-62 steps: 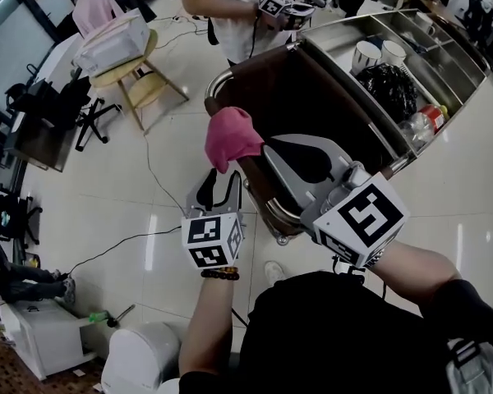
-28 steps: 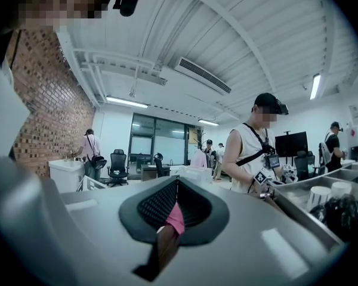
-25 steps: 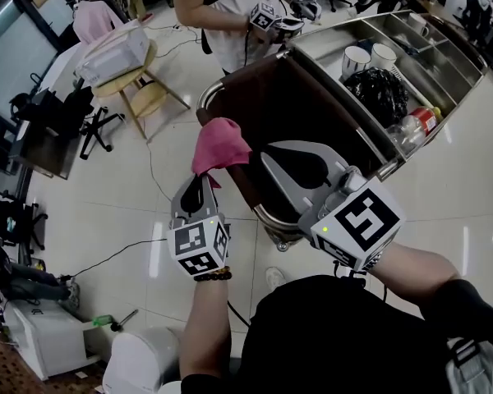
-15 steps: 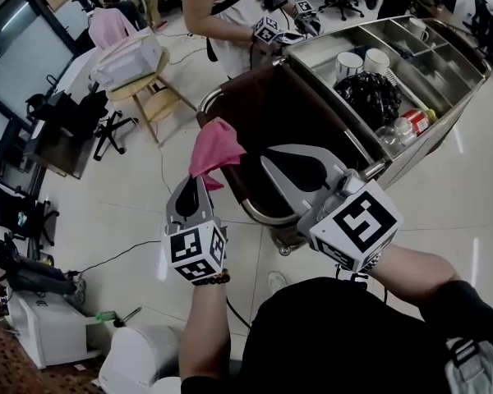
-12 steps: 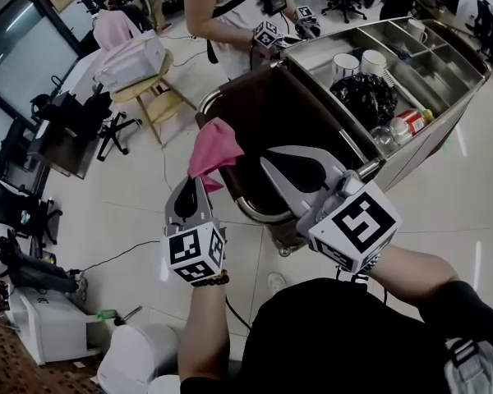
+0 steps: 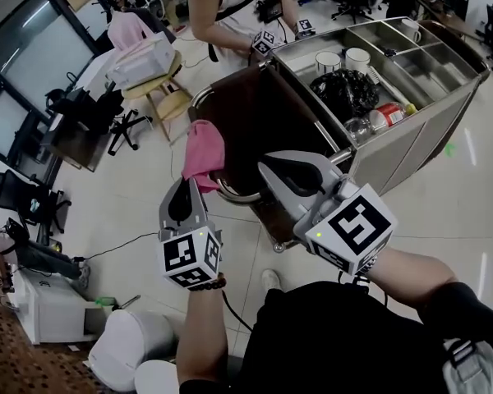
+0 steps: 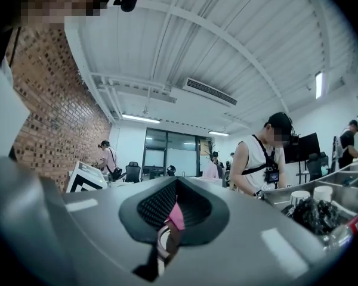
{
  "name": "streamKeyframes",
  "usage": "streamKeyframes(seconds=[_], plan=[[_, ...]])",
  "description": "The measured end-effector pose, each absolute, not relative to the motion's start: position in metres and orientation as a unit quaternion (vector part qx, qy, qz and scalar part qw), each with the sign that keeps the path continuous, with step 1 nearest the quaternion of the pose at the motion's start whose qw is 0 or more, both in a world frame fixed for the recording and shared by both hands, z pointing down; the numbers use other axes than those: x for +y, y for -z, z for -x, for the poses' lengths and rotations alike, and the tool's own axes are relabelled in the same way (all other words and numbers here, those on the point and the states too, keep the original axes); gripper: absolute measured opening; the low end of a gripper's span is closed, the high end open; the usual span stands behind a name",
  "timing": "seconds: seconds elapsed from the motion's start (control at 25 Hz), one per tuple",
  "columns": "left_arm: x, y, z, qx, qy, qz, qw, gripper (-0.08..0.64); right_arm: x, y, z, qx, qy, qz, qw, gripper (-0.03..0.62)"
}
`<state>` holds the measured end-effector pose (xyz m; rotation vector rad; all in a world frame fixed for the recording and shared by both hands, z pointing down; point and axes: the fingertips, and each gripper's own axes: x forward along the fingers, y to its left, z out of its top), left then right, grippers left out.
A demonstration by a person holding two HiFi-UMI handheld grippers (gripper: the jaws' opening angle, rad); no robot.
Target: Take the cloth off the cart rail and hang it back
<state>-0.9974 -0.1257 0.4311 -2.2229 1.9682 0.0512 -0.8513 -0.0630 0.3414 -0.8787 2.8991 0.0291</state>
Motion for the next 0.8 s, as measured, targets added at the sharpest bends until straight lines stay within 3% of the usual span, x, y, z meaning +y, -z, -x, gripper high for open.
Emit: streamKeyframes(seconds=[0.16, 0.8], plan=[[-0.104, -0.423, 0.979, 0.666, -0.020, 0.740, 0.095, 0.006, -0.055, -0.338, 0.831, 0.955, -0.065, 0.278, 0.085, -0.008], [-0.004, -0.353, 0.949, 0.650, -0.062, 0.741, 0.154, 0.006, 0.014, -0.324, 0.819, 0.954, -0.086, 0.271, 0.095, -0.008]])
